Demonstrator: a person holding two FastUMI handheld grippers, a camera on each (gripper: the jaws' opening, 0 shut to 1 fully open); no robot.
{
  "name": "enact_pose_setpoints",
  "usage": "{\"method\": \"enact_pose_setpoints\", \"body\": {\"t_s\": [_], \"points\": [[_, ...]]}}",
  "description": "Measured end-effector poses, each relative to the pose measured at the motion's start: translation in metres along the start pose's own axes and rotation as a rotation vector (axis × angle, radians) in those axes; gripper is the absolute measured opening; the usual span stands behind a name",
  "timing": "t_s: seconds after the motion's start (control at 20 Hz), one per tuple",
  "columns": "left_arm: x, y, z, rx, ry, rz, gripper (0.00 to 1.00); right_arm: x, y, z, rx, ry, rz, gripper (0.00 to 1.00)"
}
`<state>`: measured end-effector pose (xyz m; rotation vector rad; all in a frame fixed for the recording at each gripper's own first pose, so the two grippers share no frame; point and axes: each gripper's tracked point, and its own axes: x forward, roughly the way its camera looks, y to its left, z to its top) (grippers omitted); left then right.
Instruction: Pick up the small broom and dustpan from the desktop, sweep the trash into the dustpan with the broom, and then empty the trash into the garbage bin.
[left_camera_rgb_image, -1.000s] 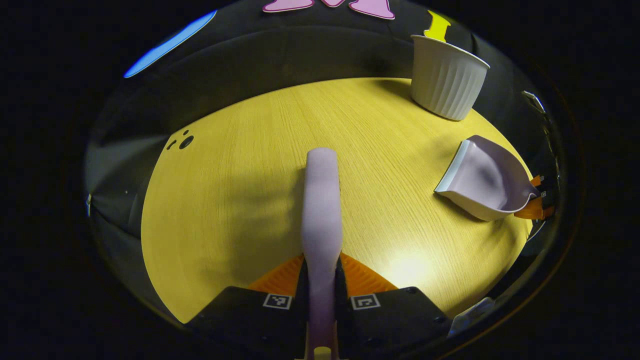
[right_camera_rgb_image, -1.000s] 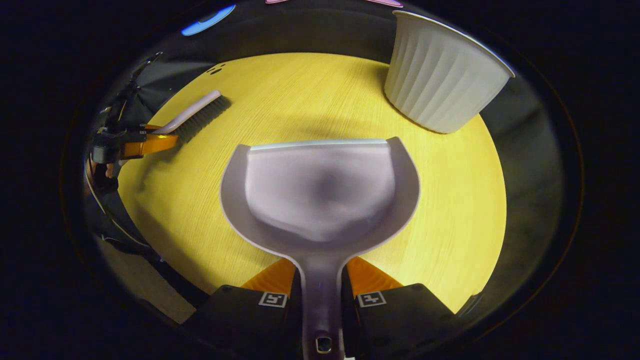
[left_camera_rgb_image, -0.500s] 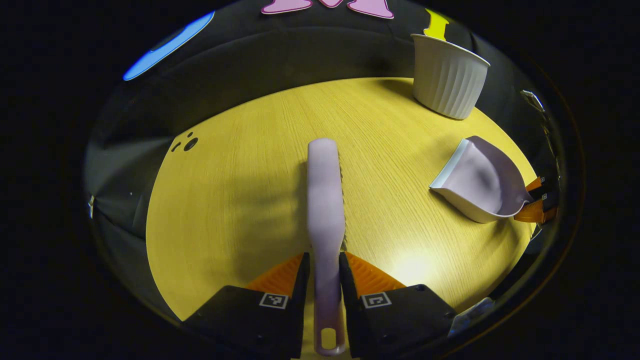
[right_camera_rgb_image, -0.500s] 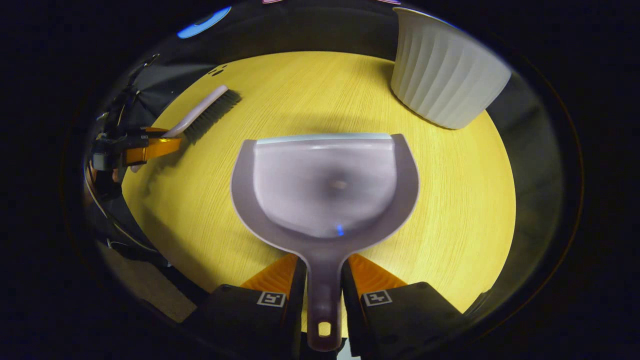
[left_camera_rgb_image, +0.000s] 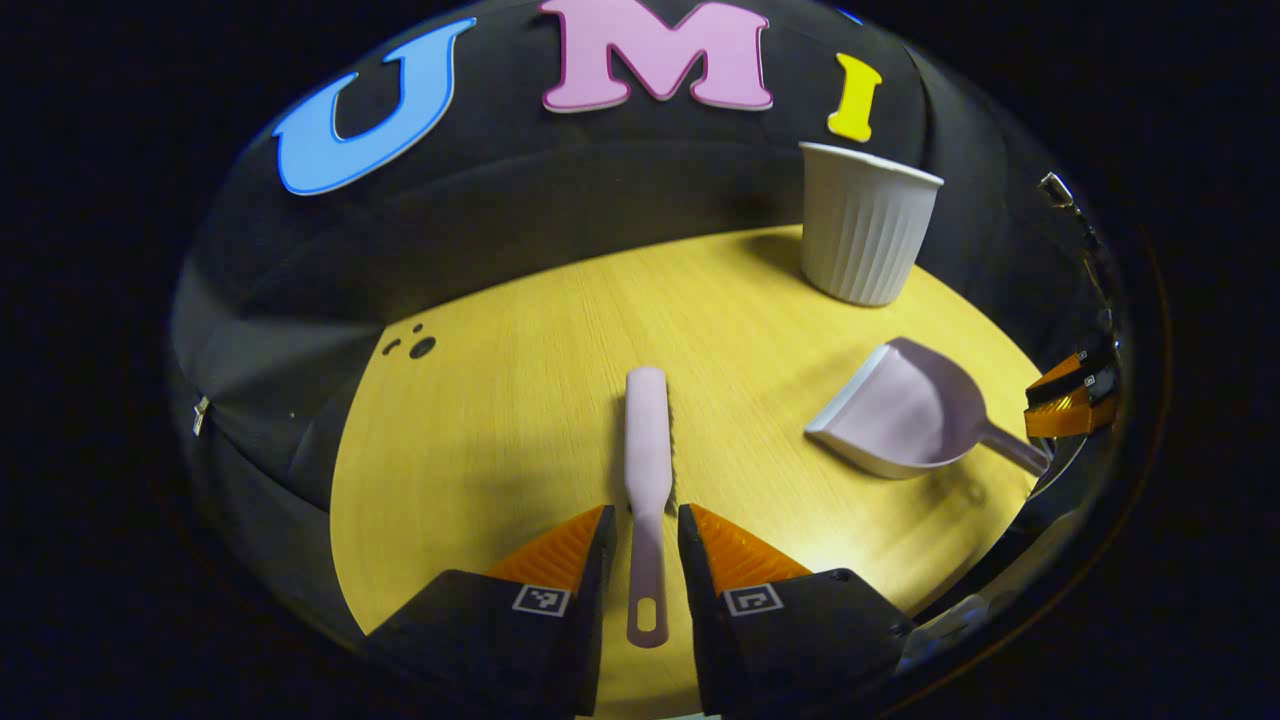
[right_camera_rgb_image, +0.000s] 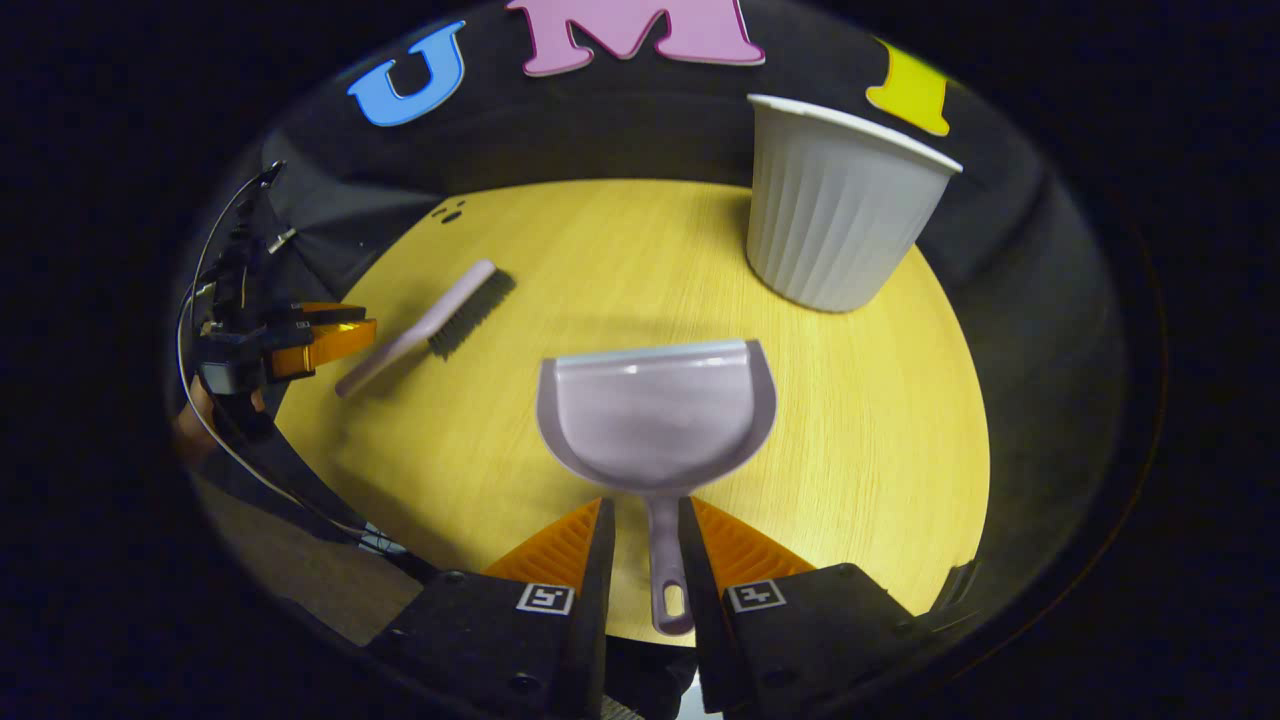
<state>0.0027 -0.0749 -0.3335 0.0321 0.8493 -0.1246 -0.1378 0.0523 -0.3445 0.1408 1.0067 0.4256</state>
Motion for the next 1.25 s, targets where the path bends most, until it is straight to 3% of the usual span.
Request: {"method": "enact_pose_setpoints", "body": {"t_s": [0.1, 0.2, 0.25, 0.3, 0.4, 0.45, 0.5, 0.55, 0.6, 0.8, 1.05, 1.1, 1.15, 1.25], "points": [[-0.018, 0.003, 0.026, -0.010, -0.071, 0.002, 0.41, -0.017, 0.009, 0.034, -0.024, -0.115, -0.011, 0.41], [-0.050, 0.012, 0.070, -0.039, -0.198, 0.009, 0.37, -0.051, 0.034, 0.098, -0.058, -0.326, -0.004, 0.41], [-0.064, 0.014, 0.089, -0.059, -0.259, 0.003, 0.41, -0.061, 0.044, 0.117, -0.063, -0.390, 0.004, 0.41], [-0.073, 0.015, 0.099, -0.071, -0.305, -0.010, 0.36, -0.073, 0.053, 0.132, -0.073, -0.447, 0.011, 0.41], [-0.094, 0.020, 0.121, -0.084, -0.385, -0.027, 0.41, -0.093, 0.066, 0.153, -0.099, -0.540, 0.006, 0.40], [-0.104, 0.022, 0.130, -0.085, -0.422, -0.030, 0.36, -0.101, 0.073, 0.163, -0.108, -0.577, 0.001, 0.40], [-0.113, 0.023, 0.136, -0.085, -0.458, -0.038, 0.41, -0.112, 0.079, 0.171, -0.111, -0.608, 0.001, 0.40], [-0.124, 0.020, 0.144, -0.085, -0.517, -0.069, 0.41, -0.121, 0.086, 0.179, -0.114, -0.633, -0.002, 0.46], [-0.130, 0.018, 0.149, -0.086, -0.545, -0.085, 0.41, -0.124, 0.087, 0.182, -0.121, -0.651, -0.009, 0.40], [-0.144, 0.008, 0.157, -0.068, -0.584, -0.118, 0.41, -0.130, 0.096, 0.187, -0.164, -0.686, -0.014, 0.38], [-0.139, 0.001, 0.159, -0.074, -0.572, -0.094, 0.41, -0.128, 0.094, 0.194, -0.154, -0.685, 0.010, 0.38], [-0.139, -0.001, 0.163, -0.075, -0.576, -0.084, 0.37, -0.127, 0.093, 0.195, -0.155, -0.685, 0.019, 0.38], [-0.141, -0.002, 0.164, -0.075, -0.576, -0.074, 0.46, -0.125, 0.091, 0.198, -0.161, -0.685, 0.023, 0.38], [-0.144, -0.005, 0.166, -0.075, -0.579, -0.048, 0.41, -0.123, 0.082, 0.198, -0.179, -0.676, 0.032, 0.38]]}}
